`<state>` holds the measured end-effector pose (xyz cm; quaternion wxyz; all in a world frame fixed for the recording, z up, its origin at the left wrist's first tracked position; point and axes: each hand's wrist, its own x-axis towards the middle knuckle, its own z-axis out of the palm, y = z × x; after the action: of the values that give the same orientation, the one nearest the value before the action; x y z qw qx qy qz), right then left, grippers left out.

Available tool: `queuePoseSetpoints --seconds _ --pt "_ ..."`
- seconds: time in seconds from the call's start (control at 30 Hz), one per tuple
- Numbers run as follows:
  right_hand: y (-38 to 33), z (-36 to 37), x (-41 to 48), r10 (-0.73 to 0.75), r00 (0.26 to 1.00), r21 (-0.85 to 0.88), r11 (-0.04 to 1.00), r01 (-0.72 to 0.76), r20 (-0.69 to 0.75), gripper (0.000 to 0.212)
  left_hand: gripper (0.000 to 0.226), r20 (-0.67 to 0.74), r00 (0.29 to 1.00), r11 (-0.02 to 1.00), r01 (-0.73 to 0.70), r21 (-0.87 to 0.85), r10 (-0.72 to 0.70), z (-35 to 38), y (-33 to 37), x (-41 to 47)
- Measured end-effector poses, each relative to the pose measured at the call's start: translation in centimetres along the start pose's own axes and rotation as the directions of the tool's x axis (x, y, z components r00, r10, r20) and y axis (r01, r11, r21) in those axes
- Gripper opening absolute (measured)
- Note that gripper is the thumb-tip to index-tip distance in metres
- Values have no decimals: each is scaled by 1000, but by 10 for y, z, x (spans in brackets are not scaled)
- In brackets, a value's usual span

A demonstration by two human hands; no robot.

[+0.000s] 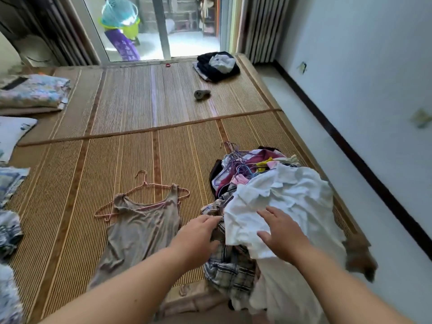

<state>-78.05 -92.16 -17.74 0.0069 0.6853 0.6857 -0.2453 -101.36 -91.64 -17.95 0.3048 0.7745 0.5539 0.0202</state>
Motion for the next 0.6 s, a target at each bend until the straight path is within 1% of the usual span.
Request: queuePoseSetpoints --seconds 0.07,0.17,0.23,0.3,0.43,0.57,0.6 --pt "35 -9 11 38 999 14 999 -39 12 58 64 17 1000 1000 18 -3 -18 13 17 25" --pt "88 -21 43 46 999 38 998 -46 12 58 64 50 996 997 78 -23 -77 31 39 74" --pt "125 -29 72 41 999 33 999 -42 29 57 66 48 989 988 145 -60 -142 43 53 110" --pt "156 -35 104 31 997 19 999 -33 77 56 67 46 974 969 227 -97 -223 52 63 145" --pt "196 -41 171 -5 992 -3 1000 5 130 55 68 56 932 924 362 -122 -358 66 67 199" --pt "211 -38 239 -3 986 -15 1000 5 168 56 67 79 906 904 421 -78 -416 79 56 236" --pt "213 -36 255 6 984 -22 1000 -3 176 53 66 81 899 898 436 -65 -431 83 53 243"
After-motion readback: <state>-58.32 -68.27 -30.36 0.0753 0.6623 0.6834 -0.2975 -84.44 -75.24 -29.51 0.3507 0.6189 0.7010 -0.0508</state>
